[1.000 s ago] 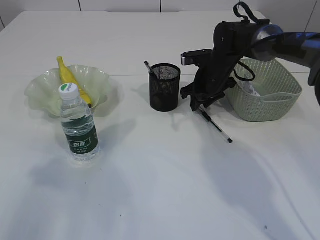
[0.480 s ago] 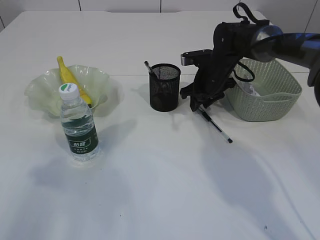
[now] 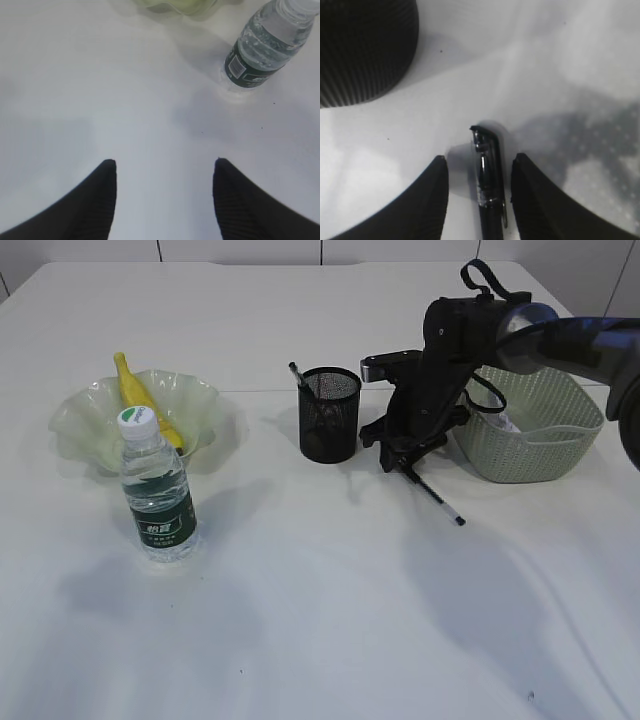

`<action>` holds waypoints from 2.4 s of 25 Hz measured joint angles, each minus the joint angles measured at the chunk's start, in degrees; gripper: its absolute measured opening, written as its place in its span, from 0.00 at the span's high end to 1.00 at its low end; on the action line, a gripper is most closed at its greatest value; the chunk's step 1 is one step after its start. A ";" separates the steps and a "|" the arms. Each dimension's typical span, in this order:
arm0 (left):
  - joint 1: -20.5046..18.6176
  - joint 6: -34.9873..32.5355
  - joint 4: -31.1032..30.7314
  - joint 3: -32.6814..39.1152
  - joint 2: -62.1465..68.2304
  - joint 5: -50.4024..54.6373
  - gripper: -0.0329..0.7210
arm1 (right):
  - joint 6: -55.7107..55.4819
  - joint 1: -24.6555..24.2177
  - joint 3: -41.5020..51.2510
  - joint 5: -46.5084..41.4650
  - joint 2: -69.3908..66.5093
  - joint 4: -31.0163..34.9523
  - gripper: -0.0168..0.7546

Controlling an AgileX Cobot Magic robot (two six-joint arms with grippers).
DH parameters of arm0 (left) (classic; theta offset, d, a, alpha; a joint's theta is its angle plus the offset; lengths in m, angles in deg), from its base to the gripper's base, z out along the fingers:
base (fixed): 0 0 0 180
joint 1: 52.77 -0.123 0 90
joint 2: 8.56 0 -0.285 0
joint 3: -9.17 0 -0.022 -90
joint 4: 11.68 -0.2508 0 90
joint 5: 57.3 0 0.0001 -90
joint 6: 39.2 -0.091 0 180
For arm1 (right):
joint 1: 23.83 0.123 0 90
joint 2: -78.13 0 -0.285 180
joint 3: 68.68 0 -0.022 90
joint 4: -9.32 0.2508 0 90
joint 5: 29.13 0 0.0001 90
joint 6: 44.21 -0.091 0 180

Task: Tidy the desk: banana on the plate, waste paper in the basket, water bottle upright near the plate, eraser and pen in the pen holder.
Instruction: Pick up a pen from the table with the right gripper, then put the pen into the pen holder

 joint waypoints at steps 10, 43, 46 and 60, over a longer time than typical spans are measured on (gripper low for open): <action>0.00 0.00 0.00 0.00 0.00 0.00 0.39 | 0.00 0.00 -0.09 0.00 -0.12 0.00 0.65; 0.00 0.00 0.00 0.00 0.00 1.06 0.39 | 0.00 0.00 -0.44 -11.49 10.74 1.14 0.89; 0.00 0.00 0.00 0.00 0.00 1.41 0.39 | 0.00 0.00 -0.44 -12.99 12.92 1.38 0.89; 0.00 0.00 0.00 0.00 0.00 3.88 0.39 | 3.09 0.23 19.64 -9.80 29.33 2.70 0.89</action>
